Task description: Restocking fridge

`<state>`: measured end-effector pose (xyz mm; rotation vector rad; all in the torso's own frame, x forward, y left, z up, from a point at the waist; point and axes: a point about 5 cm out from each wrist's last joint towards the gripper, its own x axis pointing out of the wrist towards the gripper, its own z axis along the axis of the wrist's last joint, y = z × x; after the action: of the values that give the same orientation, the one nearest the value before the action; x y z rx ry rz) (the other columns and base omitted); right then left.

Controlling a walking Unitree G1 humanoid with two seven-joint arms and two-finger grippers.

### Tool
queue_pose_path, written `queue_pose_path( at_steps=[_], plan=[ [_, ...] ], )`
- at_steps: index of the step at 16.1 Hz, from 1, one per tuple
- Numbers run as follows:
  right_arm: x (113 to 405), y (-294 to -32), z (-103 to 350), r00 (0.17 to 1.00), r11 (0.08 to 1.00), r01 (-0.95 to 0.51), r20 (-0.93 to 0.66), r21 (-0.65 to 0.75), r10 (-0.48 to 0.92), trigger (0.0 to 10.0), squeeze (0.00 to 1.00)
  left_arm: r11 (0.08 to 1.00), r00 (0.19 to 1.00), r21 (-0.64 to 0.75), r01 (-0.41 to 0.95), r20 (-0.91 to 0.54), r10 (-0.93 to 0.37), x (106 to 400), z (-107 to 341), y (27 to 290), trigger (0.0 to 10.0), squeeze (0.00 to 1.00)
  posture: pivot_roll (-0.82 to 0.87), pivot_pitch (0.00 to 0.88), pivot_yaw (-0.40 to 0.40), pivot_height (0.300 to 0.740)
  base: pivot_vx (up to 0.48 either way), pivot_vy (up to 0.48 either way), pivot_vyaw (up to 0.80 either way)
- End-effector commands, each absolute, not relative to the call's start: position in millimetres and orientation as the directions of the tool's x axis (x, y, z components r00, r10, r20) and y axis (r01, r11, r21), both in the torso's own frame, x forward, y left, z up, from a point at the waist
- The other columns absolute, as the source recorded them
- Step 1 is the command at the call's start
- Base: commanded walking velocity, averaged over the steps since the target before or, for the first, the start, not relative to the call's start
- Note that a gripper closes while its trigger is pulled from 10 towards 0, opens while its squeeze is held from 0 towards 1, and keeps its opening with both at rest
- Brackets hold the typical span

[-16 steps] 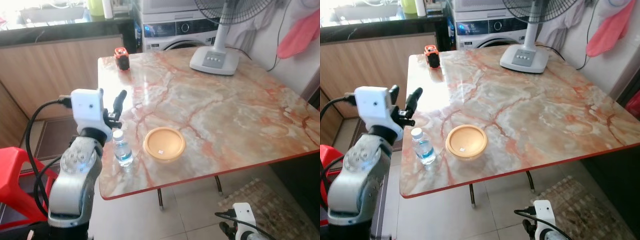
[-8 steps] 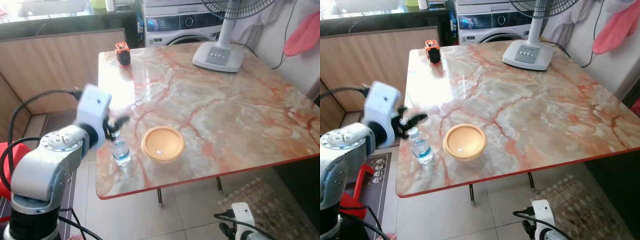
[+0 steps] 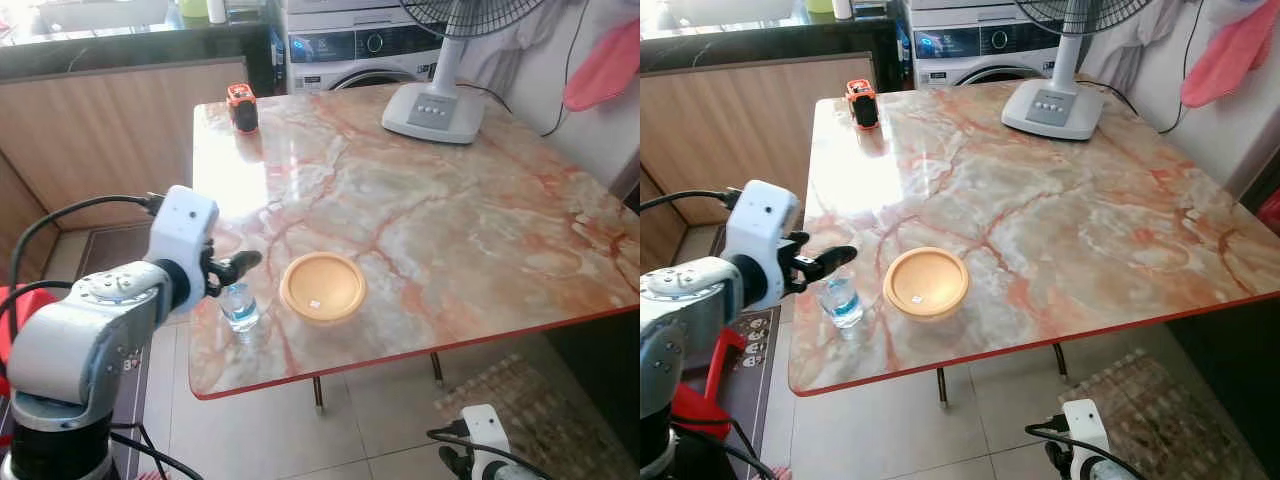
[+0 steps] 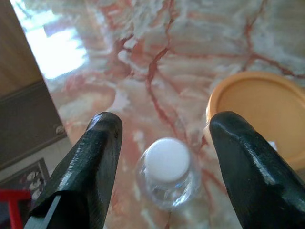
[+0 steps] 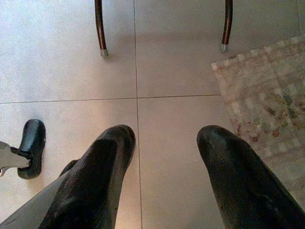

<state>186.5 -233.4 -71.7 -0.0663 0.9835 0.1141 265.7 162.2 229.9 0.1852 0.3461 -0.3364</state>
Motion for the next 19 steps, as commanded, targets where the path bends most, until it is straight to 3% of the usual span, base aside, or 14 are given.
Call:
queue_pose_path(
  at_steps=[1,16,17,18,19],
  plan=[
    [187,-235,-71,0.548,0.992,-0.128,-0.834,-0.010,0.062,10.0,0.00,0.932,0.891,0.126,0.340,-0.359,-0.276,264,235,166,10.0,0.00,0.11,0.050,-0.016,0.740,0.000,0.000,0.00],
    [186,-239,-70,0.546,0.990,-0.142,-0.835,-0.018,0.063,10.0,0.00,0.941,0.865,0.075,0.330,-0.423,-0.269,263,214,168,10.0,0.00,0.09,0.052,-0.028,0.740,0.000,0.000,0.00],
    [186,-240,-70,0.546,0.989,-0.145,-0.836,-0.018,0.064,10.0,0.00,0.941,0.864,0.069,0.333,-0.422,-0.274,263,214,166,9.1,0.00,0.09,0.053,-0.030,0.740,0.000,0.000,0.00],
    [186,-240,-70,0.545,0.988,-0.150,-0.836,-0.019,0.067,10.0,0.00,0.941,0.866,0.069,0.330,-0.420,-0.272,263,213,167,6.5,0.00,0.09,0.054,-0.031,0.740,0.000,0.000,0.00],
    [185,-240,-70,0.545,0.988,-0.151,-0.836,-0.019,0.067,10.0,0.00,0.942,0.866,0.069,0.329,-0.420,-0.271,263,213,167,6.5,0.00,0.09,0.054,-0.031,0.740,0.000,0.000,0.00]
  ],
)
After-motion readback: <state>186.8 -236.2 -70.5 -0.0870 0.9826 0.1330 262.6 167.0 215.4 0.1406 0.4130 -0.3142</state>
